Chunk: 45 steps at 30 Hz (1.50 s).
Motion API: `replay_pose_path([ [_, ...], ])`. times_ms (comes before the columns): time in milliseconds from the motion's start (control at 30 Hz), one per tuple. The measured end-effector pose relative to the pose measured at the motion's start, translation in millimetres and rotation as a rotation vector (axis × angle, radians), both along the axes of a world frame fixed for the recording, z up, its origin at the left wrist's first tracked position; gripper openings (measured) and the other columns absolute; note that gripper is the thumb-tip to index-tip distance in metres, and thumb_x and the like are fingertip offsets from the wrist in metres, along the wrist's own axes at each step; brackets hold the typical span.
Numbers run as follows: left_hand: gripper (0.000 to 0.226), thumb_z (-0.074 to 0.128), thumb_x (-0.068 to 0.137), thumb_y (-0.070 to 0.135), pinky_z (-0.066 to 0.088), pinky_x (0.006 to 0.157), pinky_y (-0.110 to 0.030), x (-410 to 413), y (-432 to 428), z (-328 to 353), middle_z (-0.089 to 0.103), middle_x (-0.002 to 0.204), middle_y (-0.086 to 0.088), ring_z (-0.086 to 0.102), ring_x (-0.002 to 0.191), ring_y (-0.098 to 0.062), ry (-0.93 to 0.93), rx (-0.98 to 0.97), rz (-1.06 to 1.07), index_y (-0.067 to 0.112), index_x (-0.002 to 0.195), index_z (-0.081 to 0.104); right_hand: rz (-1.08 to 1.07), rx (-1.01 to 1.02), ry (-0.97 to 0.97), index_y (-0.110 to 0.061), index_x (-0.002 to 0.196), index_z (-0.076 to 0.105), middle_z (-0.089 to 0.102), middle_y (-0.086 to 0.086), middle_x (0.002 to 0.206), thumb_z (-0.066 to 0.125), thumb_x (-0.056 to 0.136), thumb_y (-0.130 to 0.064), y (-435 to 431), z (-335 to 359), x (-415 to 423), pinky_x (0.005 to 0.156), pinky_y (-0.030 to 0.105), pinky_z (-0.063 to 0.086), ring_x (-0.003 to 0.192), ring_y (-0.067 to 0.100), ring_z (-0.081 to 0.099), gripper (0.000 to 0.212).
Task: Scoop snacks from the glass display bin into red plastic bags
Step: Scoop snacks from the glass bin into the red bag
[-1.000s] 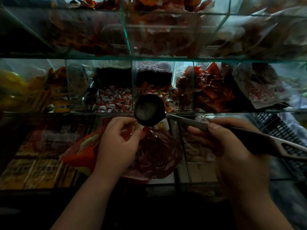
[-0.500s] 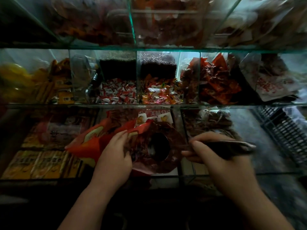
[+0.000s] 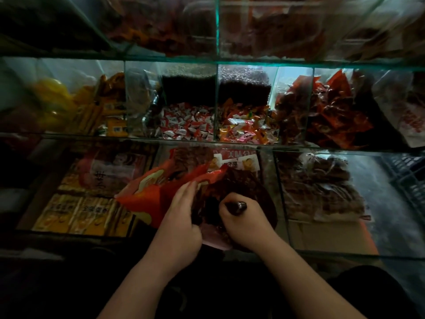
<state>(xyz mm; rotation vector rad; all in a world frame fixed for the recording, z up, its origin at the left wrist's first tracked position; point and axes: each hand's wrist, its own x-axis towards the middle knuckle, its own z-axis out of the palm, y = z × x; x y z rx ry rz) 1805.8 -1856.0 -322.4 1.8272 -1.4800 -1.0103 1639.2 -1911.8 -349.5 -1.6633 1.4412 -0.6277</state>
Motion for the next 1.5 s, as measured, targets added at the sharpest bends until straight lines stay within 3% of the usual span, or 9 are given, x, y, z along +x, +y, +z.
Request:
replay_pose_path([
  [100, 0.098, 0.043, 0.082, -0.009, 0.02, 0.125, -0.034, -1.0, 0.4, -1.1, 0.009, 0.162, 0.032, 0.011, 0.151, 0.003, 0.015, -0.004, -0.002, 0.041, 0.161, 0.014, -0.026, 0.028, -0.029, -0.025, 0.076, 0.068, 0.069, -0.008, 0.073, 0.061, 0.088, -0.025, 2.1, -3.1, -0.2, 0.054, 0.015, 0.044, 0.064, 0.004, 0.062, 0.014],
  [233, 0.099, 0.046, 0.083, -0.01, 0.019, 0.125, -0.033, -4.2, 1.8, -2.8, 0.008, 0.162, 0.032, 0.011, 0.151, 0.003, 0.022, -0.004, 0.0, 0.04, 0.161, 0.012, -0.231, 0.138, -0.077, -0.017, 0.077, 0.069, 0.071, 0.0, 0.074, 0.058, 0.091, -0.027, -1.1, -7.2, 2.2, 0.058, 0.027, 0.051, 0.066, 0.012, 0.065, 0.02],
  [367, 0.1, 0.045, 0.081, -0.012, 0.02, 0.125, -0.032, -6.2, 3.0, -3.8, 0.009, 0.162, 0.031, 0.012, 0.15, 0.005, 0.019, -0.016, 0.001, 0.039, 0.161, 0.013, -0.182, 0.125, -0.06, -0.019, 0.073, 0.067, 0.069, -0.01, 0.07, 0.057, 0.087, -0.028, 3.1, -5.4, 12.3, 0.047, 0.012, 0.041, 0.061, 0.004, 0.062, 0.02],
  [500, 0.099, 0.043, 0.08, -0.011, 0.018, 0.123, -0.027, -5.3, 5.5, -2.8, 0.011, 0.159, 0.034, 0.013, 0.148, 0.007, 0.021, -0.033, -0.003, 0.038, 0.161, 0.014, -0.341, 0.169, -0.167, -0.009, 0.079, 0.067, 0.073, 0.005, 0.07, 0.057, 0.077, -0.032, 0.0, 6.0, 1.4, 0.053, 0.033, 0.055, 0.063, 0.02, 0.069, 0.025],
  [667, 0.099, 0.045, 0.082, -0.012, 0.023, 0.124, -0.031, -5.5, 10.3, -2.7, 0.012, 0.158, 0.035, 0.015, 0.149, 0.005, 0.053, -0.03, 0.012, 0.039, 0.161, 0.014, -0.255, 0.224, -0.161, -0.009, 0.083, 0.066, 0.072, 0.005, 0.07, 0.055, 0.077, -0.033, 3.4, 14.5, -1.7, 0.05, 0.028, 0.054, 0.058, 0.015, 0.069, 0.026],
  [800, 0.101, 0.045, 0.082, -0.012, 0.024, 0.125, -0.039, -3.4, 10.1, -1.7, 0.009, 0.156, 0.04, 0.013, 0.151, 0.002, 0.081, -0.007, 0.02, 0.044, 0.159, 0.011, -0.46, 0.365, -0.501, -0.009, 0.078, 0.072, 0.077, 0.016, 0.082, 0.065, 0.085, -0.015, 7.1, 17.8, -8.0, 0.064, 0.046, 0.065, 0.069, 0.029, 0.078, 0.012],
  [967, 0.101, 0.045, 0.084, -0.01, 0.021, 0.126, -0.039, -3.3, 6.2, 0.0, 0.007, 0.15, 0.048, 0.01, 0.151, 0.004, 0.097, -0.014, 0.009, 0.049, 0.157, 0.008, -0.531, 0.367, -0.684, -0.02, 0.074, 0.076, 0.078, 0.005, 0.076, 0.067, 0.087, -0.016, 18.6, 25.6, -28.4, 0.06, 0.034, 0.061, 0.073, 0.031, 0.079, 0.017],
  [1333, 0.101, 0.056, 0.085, -0.003, 0.034, 0.121, -0.039, -7.6, 4.9, 4.1, 0.006, 0.133, 0.062, 0.018, 0.145, 0.006, 0.078, -0.029, 0.004, 0.046, 0.159, 0.008, -0.648, 0.285, -0.763, -0.017, 0.073, 0.076, 0.078, 0.017, 0.08, 0.063, 0.092, -0.016, 29.6, 34.3, -37.6, 0.062, 0.033, 0.061, 0.078, 0.033, 0.079, 0.023],
  [1500, 0.088, 0.061, 0.091, 0.015, 0.013, 0.119, -0.02, -14.5, 9.0, 11.8, 0.01, 0.155, 0.035, 0.009, 0.144, 0.011, -0.181, -0.181, 0.059, 0.036, 0.16, 0.011, -0.65, 0.215, -0.761, -0.015, 0.076, 0.077, 0.077, 0.019, 0.08, 0.062, 0.094, -0.015, 43.2, 50.9, -56.8, 0.063, 0.037, 0.063, 0.077, 0.036, 0.078, 0.023],
])
